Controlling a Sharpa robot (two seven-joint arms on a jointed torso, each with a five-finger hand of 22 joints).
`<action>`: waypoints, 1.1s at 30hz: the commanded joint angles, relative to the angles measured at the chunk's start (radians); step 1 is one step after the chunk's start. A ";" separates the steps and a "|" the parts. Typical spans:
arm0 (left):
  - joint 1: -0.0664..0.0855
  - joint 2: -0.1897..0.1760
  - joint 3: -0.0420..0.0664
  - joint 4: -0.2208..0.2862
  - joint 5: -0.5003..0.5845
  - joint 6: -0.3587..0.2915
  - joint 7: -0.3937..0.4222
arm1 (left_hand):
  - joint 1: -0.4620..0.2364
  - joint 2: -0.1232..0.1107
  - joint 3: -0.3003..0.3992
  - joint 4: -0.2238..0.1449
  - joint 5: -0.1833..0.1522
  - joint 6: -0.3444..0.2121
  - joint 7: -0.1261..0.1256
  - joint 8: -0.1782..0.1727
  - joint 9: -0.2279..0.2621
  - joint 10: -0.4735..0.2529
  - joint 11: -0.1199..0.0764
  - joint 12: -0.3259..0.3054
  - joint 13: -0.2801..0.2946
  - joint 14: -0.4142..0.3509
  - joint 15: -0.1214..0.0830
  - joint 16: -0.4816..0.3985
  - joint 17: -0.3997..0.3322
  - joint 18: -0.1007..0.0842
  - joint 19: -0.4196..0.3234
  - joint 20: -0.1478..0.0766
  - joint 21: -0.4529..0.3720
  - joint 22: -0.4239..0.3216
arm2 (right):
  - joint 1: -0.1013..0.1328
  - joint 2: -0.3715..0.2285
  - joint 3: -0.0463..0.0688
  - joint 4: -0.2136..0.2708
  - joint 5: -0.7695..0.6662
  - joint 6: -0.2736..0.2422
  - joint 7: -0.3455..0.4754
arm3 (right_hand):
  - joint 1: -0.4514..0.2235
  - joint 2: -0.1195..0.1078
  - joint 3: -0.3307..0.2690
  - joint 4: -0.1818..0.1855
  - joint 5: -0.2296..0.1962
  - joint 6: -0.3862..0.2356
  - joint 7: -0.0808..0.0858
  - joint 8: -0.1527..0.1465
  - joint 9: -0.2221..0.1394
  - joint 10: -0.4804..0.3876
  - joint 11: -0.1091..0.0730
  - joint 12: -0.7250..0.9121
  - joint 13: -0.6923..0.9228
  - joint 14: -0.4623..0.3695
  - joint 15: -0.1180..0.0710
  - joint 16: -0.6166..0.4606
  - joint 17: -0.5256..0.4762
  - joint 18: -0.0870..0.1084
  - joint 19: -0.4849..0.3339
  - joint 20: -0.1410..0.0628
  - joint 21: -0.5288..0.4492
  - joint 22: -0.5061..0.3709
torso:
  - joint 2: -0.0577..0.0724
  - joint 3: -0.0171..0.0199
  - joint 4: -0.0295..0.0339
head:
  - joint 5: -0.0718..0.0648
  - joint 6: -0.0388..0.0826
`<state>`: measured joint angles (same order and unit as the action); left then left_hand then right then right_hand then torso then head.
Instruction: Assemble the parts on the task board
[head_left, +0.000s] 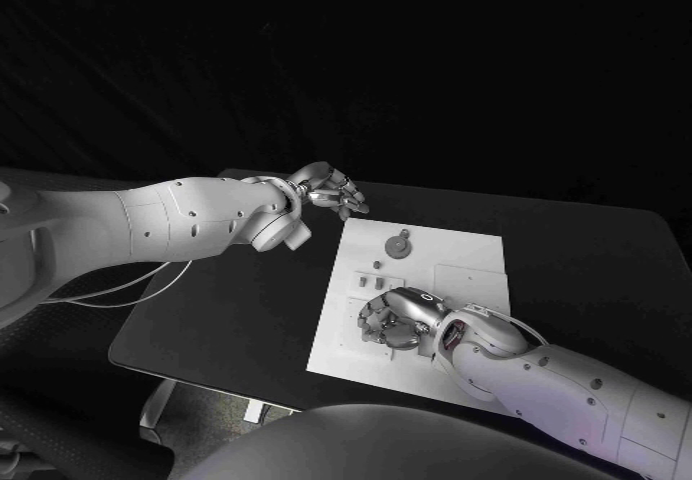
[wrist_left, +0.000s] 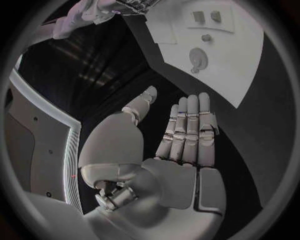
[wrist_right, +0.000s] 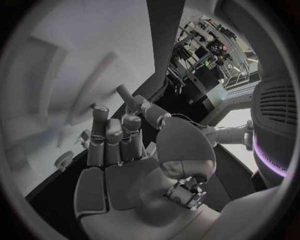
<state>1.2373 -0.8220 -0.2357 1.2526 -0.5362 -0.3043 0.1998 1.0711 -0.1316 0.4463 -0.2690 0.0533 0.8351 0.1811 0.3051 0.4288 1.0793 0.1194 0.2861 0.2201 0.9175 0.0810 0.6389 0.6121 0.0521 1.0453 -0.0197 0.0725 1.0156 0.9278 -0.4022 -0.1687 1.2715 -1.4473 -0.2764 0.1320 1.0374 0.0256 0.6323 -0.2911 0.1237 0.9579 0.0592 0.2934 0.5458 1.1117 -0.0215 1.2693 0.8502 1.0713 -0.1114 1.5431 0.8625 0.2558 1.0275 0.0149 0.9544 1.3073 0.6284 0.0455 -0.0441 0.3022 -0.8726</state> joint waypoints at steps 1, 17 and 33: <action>0.001 0.001 0.001 0.002 -0.001 0.006 0.009 | 0.007 0.000 0.003 0.002 0.000 0.004 0.001 0.005 -0.001 0.007 -0.001 -0.003 0.001 0.006 -0.001 -0.006 0.001 0.012 -0.006 0.001 -0.002 -0.001 | -0.002 0.002 0.000 -0.001 -0.005 0.015 0.007 | 0.000 0.010 0.006 -0.002 0.004 0.077 0.030 0.015 0.023 -0.003 0.000 -0.005 0.002 0.001 -0.010 0.005 0.002 0.006 -0.003 -0.002 0.003 0.014 | 0.000 -0.0004 -0.0001 | 0.000 0.000; 0.001 -0.001 0.001 0.002 -0.001 0.007 0.008 | 0.008 0.000 0.003 0.002 0.000 0.004 0.001 0.005 -0.001 0.007 -0.001 -0.004 0.001 0.006 -0.001 -0.007 0.003 0.012 -0.007 0.001 -0.002 -0.001 | -0.002 -0.002 -0.002 -0.005 -0.024 0.050 -0.011 | -0.003 -0.001 0.001 -0.003 0.003 0.066 0.034 0.008 0.021 -0.005 0.003 -0.007 0.002 -0.003 -0.008 0.004 0.001 0.006 -0.007 -0.002 0.002 0.014 | 0.000 0.0000 -0.0006 | -0.001 0.000; 0.001 0.001 0.001 0.000 -0.001 0.007 0.009 | 0.008 0.000 0.003 0.002 0.000 0.004 0.001 0.005 -0.001 0.007 -0.001 -0.005 0.002 0.007 -0.001 -0.008 0.004 0.012 -0.007 0.001 -0.002 -0.002 | -0.002 -0.007 -0.002 0.001 0.011 -0.022 -0.007 | 0.028 -0.095 -0.154 -0.003 -0.032 -0.103 0.095 -0.081 -0.011 -0.015 0.062 0.002 0.009 0.000 0.047 0.009 0.002 0.006 -0.009 -0.004 0.004 0.010 | 0.000 0.0001 -0.0003 | -0.003 0.000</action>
<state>1.2373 -0.8224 -0.2357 1.2513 -0.5363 -0.3040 0.1995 1.0711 -0.1316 0.4463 -0.2690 0.0533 0.8350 0.1811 0.3051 0.4288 1.0792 0.1194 0.2861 0.2206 0.9170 0.0805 0.6349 0.6149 0.0520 1.0453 -0.0196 0.0725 1.0156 0.9265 -0.4086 -0.1708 1.2694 -1.4416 -0.2800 0.1249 1.0585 -0.0659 0.4831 -0.2943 0.0861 0.8797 0.1327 0.2164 0.5353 1.0954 0.0341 1.2653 0.8581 1.0700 -0.0709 1.5473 0.8643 0.2478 1.0247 0.0126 0.9602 1.3073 0.6282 0.0456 -0.0447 0.2997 -0.8726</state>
